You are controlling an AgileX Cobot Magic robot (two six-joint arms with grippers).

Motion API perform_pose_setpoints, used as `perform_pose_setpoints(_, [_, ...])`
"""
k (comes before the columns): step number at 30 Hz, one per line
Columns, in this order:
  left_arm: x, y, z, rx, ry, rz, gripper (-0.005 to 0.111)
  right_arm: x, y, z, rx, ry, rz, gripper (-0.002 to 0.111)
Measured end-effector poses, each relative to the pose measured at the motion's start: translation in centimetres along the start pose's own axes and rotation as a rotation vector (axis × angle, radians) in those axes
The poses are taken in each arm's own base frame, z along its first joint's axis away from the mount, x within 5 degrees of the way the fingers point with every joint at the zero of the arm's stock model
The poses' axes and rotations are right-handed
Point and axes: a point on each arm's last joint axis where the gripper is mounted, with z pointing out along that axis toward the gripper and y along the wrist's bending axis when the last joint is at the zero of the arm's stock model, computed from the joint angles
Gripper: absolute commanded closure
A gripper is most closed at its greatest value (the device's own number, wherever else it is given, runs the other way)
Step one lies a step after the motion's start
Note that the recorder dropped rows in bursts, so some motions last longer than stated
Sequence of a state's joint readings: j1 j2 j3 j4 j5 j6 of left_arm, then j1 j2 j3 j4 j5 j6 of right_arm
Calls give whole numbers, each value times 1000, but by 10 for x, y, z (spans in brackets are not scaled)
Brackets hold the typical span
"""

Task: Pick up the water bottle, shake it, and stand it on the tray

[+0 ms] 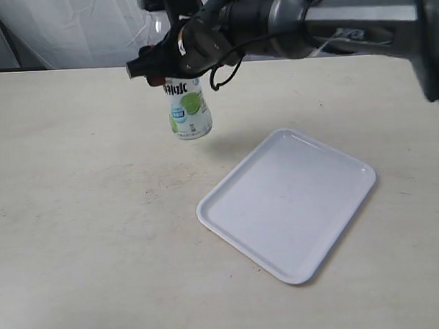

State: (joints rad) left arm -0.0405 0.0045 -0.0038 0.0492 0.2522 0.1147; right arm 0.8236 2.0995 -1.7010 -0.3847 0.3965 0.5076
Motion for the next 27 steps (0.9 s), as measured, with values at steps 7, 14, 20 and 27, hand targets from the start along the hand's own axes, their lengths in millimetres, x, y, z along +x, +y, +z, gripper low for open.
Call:
perform_pose_setpoints(7, [0, 0, 0, 0, 0, 0, 106, 6, -12, -60, 48, 8, -71, 109])
perform_pose_setpoints(14, [0, 0, 0, 0, 0, 0, 106, 56, -50, -121, 288, -19, 80, 109])
perform_pose_setpoints(20, [0, 0, 0, 0, 0, 0, 106, 89, -44, -165, 300, -117, 108, 109])
perform_pose_setpoints(27, [0, 0, 0, 0, 0, 0, 106, 87, -57, -184, 464, -85, 145, 109])
